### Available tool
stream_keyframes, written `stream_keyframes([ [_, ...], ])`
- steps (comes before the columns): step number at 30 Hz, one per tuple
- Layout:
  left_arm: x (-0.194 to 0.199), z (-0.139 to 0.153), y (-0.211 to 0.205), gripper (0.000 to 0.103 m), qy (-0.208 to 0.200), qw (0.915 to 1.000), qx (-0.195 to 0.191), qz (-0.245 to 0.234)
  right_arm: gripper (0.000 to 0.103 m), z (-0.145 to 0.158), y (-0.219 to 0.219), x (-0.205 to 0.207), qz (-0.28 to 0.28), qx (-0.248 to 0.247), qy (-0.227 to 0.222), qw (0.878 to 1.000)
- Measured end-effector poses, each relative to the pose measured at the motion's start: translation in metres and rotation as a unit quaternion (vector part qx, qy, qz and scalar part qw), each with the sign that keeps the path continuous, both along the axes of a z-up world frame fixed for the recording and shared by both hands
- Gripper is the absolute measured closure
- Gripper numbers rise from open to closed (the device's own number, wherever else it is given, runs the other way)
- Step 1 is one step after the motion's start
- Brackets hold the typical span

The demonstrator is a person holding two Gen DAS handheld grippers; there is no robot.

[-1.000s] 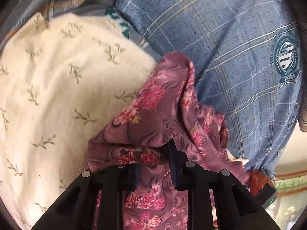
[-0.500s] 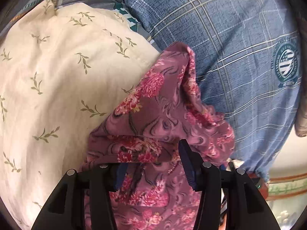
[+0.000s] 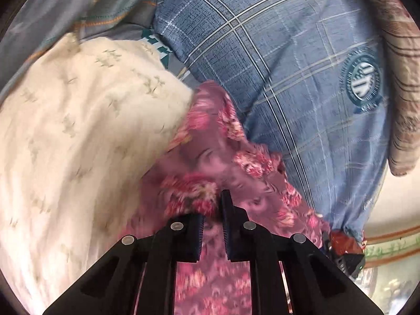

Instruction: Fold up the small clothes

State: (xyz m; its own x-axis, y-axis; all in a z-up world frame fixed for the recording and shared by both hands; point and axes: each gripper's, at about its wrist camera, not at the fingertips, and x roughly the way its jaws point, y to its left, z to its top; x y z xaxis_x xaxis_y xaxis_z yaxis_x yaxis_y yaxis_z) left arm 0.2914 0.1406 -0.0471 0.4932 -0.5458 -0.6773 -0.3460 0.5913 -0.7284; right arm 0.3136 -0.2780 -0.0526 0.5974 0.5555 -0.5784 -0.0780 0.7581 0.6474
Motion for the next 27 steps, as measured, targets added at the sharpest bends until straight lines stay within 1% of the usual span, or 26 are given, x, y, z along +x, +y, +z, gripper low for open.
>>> stream_keyframes([
  [1, -0.007, -0.002, -0.002, 0.092, 0.0, 1.0, -0.008, -0.006, 0.094, -0.002, -0.006, -0.008, -0.006, 0.001, 0.005, 1.0],
  [3, -0.02, -0.014, -0.01, 0.092, 0.018, 0.9997, 0.012, -0.011, 0.093, -0.017, -0.024, -0.025, -0.025, -0.022, 0.033, 0.999],
  [4, -0.024, -0.024, -0.011, 0.092, 0.032, 0.9992, 0.021, -0.014, 0.093, -0.035, -0.03, -0.033, -0.033, -0.039, 0.063, 0.997],
  [5, -0.027, -0.038, -0.013, 0.092, 0.062, 0.9976, 0.024, -0.019, 0.093, -0.05, -0.032, -0.037, -0.039, -0.056, 0.09, 0.994],
  [7, -0.033, -0.054, -0.011, 0.092, 0.095, 0.9952, 0.009, -0.022, 0.09, -0.079, -0.033, -0.046, -0.041, -0.083, 0.143, 0.985],
  [8, -0.039, -0.055, -0.006, 0.092, 0.1, 0.9948, -0.001, -0.022, 0.09, -0.081, -0.035, -0.051, -0.043, -0.076, 0.138, 0.987],
  [9, -0.043, -0.051, -0.003, 0.092, 0.094, 0.9953, -0.001, -0.022, 0.088, -0.077, -0.037, -0.054, -0.053, -0.071, 0.127, 0.988],
  [10, -0.047, -0.04, 0.003, 0.092, 0.078, 0.9967, 0.007, -0.023, 0.085, -0.07, -0.038, -0.057, -0.058, -0.063, 0.122, 0.989],
  [12, -0.048, -0.016, 0.011, 0.09, 0.045, 0.9985, 0.017, -0.025, 0.083, -0.054, -0.039, -0.059, -0.057, -0.049, 0.101, 0.992],
  [14, -0.042, 0.01, 0.014, 0.077, 0.01, 0.9993, 0.021, -0.031, 0.076, -0.034, -0.041, -0.058, -0.061, -0.059, 0.068, 0.994],
  [15, -0.036, 0.019, 0.013, 0.059, 0.001, 0.9989, 0.033, -0.033, 0.069, -0.029, -0.047, -0.057, -0.061, -0.061, 0.059, 0.995],
  [16, -0.026, 0.028, 0.01, 0.042, -0.004, 0.9977, 0.058, -0.036, 0.061, -0.026, -0.047, -0.053, -0.061, -0.064, 0.055, 0.995],
  [17, -0.022, 0.032, 0.009, 0.036, -0.006, 0.9966, 0.074, -0.037, 0.06, -0.025, -0.048, -0.048, -0.064, -0.07, 0.057, 0.994],
  [18, -0.008, 0.036, 0.004, 0.033, -0.01, 0.9948, 0.091, -0.045, 0.06, -0.027, -0.049, -0.044, -0.066, -0.075, 0.06, 0.993],
  [20, 0.015, 0.034, -0.007, 0.033, 0.001, 0.993, 0.101, -0.062, 0.06, -0.035, -0.047, -0.034, -0.071, -0.096, 0.07, 0.99],
  [22, 0.041, 0.02, -0.02, 0.033, 0.02, 0.9927, 0.088, -0.08, 0.06, -0.049, -0.044, -0.026, -0.07, -0.102, 0.083, 0.989],
  [23, 0.053, 0.009, -0.027, 0.033, 0.034, 0.9914, 0.089, -0.091, 0.06, -0.058, -0.044, -0.023, -0.064, -0.098, 0.092, 0.989],
  [24, 0.062, -0.001, -0.032, 0.034, 0.046, 0.99, 0.097, -0.092, 0.06, -0.066, -0.039, -0.019, -0.056, -0.097, 0.099, 0.989],
  [25, 0.071, -0.014, -0.038, 0.049, 0.06, 0.9882, 0.106, -0.093, 0.065, -0.07, -0.033, -0.017, -0.049, -0.11, 0.098, 0.988],
  [26, 0.08, -0.026, -0.042, 0.067, 0.072, 0.9862, 0.113, -0.098, 0.072, -0.071, -0.025, -0.013, -0.033, -0.129, 0.089, 0.987],
  [27, 0.084, -0.034, -0.047, 0.095, 0.083, 0.9849, 0.11, -0.104, 0.102, -0.07, -0.021, -0.01, -0.02, -0.139, 0.084, 0.987],
])
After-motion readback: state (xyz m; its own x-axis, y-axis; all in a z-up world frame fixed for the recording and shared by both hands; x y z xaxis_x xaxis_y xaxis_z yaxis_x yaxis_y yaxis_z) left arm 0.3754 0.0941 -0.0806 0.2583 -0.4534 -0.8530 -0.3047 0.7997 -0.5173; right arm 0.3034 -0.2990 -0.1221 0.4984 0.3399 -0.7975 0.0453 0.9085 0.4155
